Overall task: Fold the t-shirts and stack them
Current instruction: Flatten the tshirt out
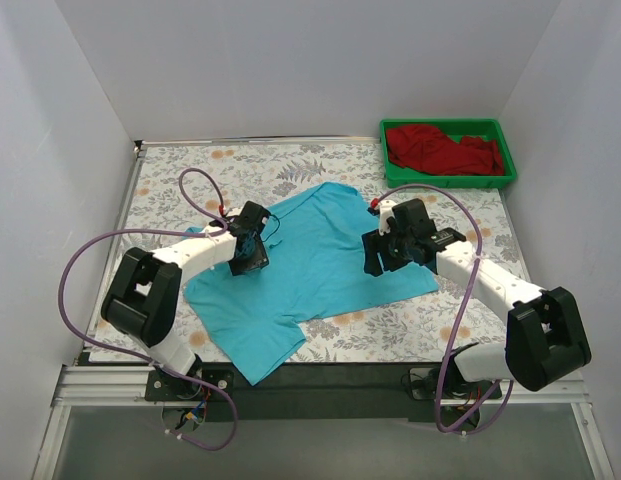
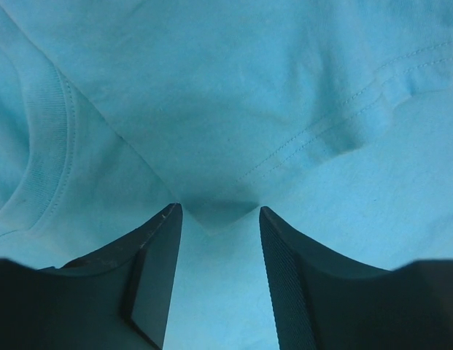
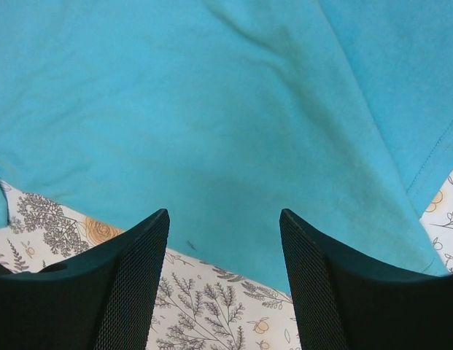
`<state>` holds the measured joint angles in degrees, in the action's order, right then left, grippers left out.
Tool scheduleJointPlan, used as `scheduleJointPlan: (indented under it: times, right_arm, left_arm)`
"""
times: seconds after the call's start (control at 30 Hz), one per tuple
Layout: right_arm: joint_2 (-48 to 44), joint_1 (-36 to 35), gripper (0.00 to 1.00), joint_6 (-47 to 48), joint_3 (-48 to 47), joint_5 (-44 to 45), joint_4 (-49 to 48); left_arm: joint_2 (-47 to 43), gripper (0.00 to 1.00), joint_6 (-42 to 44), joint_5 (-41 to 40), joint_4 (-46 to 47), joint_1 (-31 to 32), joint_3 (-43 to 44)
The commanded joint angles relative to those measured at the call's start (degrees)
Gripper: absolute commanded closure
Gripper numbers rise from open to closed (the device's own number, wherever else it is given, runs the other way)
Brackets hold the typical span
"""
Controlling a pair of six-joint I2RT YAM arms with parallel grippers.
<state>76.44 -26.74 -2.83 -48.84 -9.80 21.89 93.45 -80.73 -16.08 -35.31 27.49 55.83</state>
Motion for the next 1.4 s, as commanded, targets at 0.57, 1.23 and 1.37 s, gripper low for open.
scheduleJointPlan:
  times: [0.57,1.23,1.37]
  right_arm:
    - [-1.91,1.08,0.42,-0.51,2.26,-0.74,-2.73]
    - [-0.51,1.08,0.42,-1.04,3.58,-1.62,-3.61]
    - [-0.42,1.17,0.42,-1.04,3.93,-1.89,-3.78]
  left_arm:
    - [-0.11,0.81,-1.72,-2.99,-1.16,1.43,0.77]
    - [0.33,0.75,1.27,-7.3,-2.22,1.43,5.07]
    - [1.3,0.72,4.6,-7.66,-1.87,1.52,6.83]
